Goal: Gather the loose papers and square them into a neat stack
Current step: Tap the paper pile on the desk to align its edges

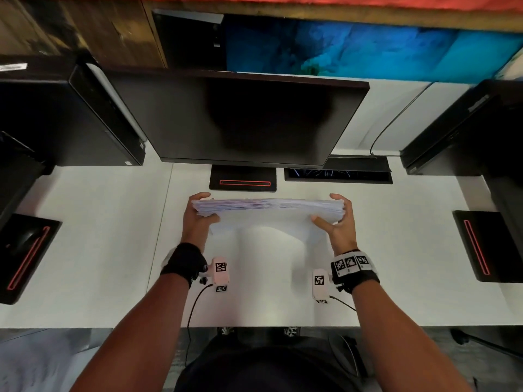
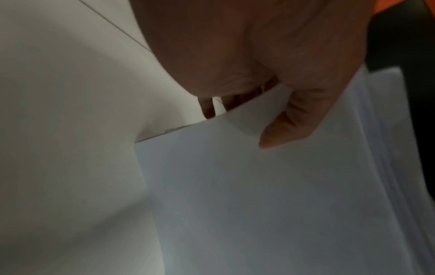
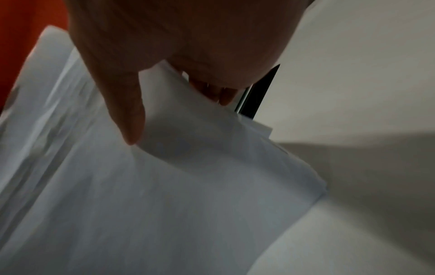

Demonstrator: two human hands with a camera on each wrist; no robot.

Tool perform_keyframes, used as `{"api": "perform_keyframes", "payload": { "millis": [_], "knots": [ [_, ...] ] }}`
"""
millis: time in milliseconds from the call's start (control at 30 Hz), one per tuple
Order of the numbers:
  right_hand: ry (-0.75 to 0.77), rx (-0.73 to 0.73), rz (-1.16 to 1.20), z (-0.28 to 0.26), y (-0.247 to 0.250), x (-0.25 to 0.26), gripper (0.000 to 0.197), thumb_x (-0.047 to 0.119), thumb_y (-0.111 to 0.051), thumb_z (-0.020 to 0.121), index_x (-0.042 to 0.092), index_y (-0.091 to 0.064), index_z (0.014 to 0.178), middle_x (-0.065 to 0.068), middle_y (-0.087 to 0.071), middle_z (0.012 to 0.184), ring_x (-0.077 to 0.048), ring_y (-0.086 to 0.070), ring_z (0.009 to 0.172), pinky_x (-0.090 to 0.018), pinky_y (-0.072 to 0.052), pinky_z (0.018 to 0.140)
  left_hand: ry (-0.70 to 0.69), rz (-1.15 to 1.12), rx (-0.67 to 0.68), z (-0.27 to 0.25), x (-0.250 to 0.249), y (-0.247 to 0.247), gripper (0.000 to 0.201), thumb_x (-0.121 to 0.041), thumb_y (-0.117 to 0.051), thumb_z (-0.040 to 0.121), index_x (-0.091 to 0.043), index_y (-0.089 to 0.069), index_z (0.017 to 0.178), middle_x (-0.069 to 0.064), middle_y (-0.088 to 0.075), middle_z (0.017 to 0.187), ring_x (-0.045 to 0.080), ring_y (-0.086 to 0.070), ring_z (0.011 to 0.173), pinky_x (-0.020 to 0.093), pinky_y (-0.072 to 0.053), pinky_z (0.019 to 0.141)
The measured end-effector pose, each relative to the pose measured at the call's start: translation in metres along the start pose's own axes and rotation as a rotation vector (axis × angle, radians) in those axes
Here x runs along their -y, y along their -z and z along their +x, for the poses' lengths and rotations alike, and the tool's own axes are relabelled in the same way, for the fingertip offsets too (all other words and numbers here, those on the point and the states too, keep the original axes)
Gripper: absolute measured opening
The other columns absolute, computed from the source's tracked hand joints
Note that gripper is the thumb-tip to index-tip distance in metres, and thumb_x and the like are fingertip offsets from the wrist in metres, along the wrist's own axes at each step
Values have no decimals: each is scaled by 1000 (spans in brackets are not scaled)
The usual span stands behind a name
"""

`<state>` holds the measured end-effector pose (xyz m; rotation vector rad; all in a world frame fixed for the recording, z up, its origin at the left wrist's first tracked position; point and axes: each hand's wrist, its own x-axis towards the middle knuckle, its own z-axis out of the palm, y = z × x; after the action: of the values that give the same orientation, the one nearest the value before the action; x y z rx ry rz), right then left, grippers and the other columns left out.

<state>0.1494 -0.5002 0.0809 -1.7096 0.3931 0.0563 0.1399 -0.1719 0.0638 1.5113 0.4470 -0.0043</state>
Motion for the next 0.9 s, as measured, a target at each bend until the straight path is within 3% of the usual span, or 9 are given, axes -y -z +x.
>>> {"api": "perform_keyframes", "payload": {
  "millis": [67,133,233,367,433,667,733,800,900],
  "knots": [
    [6,23,-5,1,2,3,68,15,-90,68,40,-57,122,-4,-58,127,-26,-59,118,-53,-49,106,10,33,25,2,0,1,60,1,-65,68,-20,-57,124,1,-61,106,17,-58,99,26,-47,80],
    [0,46,16,-1,0,6,65,9,-88,71,30,-57,123,-4,-61,121,-20,-62,108,-50,-53,101,16,46,46,3,2,0,55,6,-67,74,-24,-59,120,0,-63,105,19,-59,99,30,-48,81],
    [0,-25,111,-2,-4,10,61,5,-85,77,26,-56,126,-6,-60,123,-23,-61,109,-38,-57,94,-8,42,16,4,4,-1,45,7,-69,83,-23,-61,115,-4,-65,104,15,-61,100,28,-49,84],
    [-2,-166,172,-10,-20,16,65,50,-90,67,48,-54,121,-5,-53,139,-29,-52,131,-52,-46,110,-16,39,22,0,6,-2,40,4,-70,87,-17,-61,119,1,-66,110,15,-63,106,26,-50,92],
    [3,-206,219,-13,-29,18,65,62,-86,65,54,-51,119,-4,-51,139,-29,-51,131,-53,-44,111,-21,32,20,-1,7,-3,40,1,-71,86,-20,-61,119,3,-67,114,18,-63,111,28,-50,97],
    [-29,-344,285,-8,-44,22,50,47,-72,88,33,-43,127,4,-57,120,-17,-61,105,-37,-51,100,-27,73,21,-7,7,-3,43,-1,-72,88,-17,-59,125,4,-66,117,16,-63,111,22,-50,91],
    [-33,-370,276,-6,-43,21,41,40,-68,93,32,-45,126,9,-54,117,-19,-56,111,-35,-46,101,-23,91,13,-7,7,-3,43,-3,-72,88,-17,-59,127,5,-66,119,16,-62,111,21,-50,91],
    [-31,-381,259,-5,-42,21,40,48,-66,92,34,-46,124,5,-52,124,-22,-52,121,-38,-43,108,-22,93,11,-7,6,-3,43,-3,-72,89,-17,-58,127,5,-65,119,16,-62,111,22,-49,92],
    [-50,-399,264,-4,-43,24,46,53,-70,88,32,-49,124,3,-52,125,-17,-57,112,-36,-46,104,-23,95,17,-6,6,-2,45,-2,-73,88,-17,-59,128,3,-65,119,15,-62,111,23,-50,94]
  ]
}}
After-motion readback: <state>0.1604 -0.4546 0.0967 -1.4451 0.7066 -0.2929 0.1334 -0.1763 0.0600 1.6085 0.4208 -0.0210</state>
